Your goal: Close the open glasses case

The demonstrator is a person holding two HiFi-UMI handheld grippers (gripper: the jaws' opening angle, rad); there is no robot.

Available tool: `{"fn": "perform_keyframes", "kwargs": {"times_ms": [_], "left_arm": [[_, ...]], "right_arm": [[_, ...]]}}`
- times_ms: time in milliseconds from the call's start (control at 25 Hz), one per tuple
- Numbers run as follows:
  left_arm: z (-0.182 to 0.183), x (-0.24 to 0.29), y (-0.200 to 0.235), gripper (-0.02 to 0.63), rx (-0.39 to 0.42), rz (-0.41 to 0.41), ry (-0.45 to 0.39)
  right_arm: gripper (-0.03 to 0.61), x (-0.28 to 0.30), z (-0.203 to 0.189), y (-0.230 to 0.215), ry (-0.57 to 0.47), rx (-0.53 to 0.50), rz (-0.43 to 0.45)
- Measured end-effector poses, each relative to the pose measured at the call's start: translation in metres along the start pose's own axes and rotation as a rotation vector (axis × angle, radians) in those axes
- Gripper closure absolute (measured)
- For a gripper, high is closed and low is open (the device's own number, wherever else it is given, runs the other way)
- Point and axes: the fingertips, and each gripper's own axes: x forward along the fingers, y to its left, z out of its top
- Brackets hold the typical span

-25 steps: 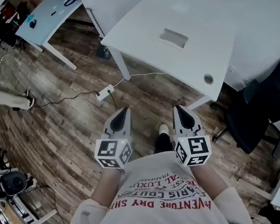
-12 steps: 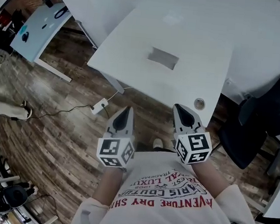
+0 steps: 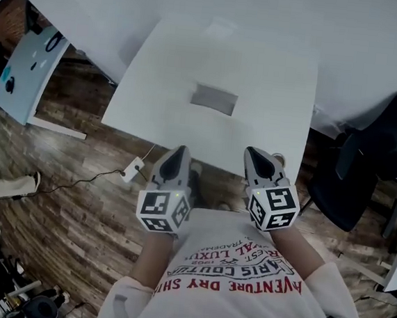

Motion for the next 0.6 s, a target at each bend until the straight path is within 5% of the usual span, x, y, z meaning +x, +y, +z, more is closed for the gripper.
{"fn": "perform_keyframes", "kwargs": {"times_ms": [440,600], "left_arm": [[0.039,0.116,0.057,0.615,0.085,-0.212,0.118],[0.022,0.150,0.072,0.615,0.100,-0.266,0.209]], "right_arm": [[0.566,0.091,0.034,-0.026,-0.005,0.108,-0.185],[0.566,0.117,0.032,-0.034,0.028,0.138,-0.235]]}}
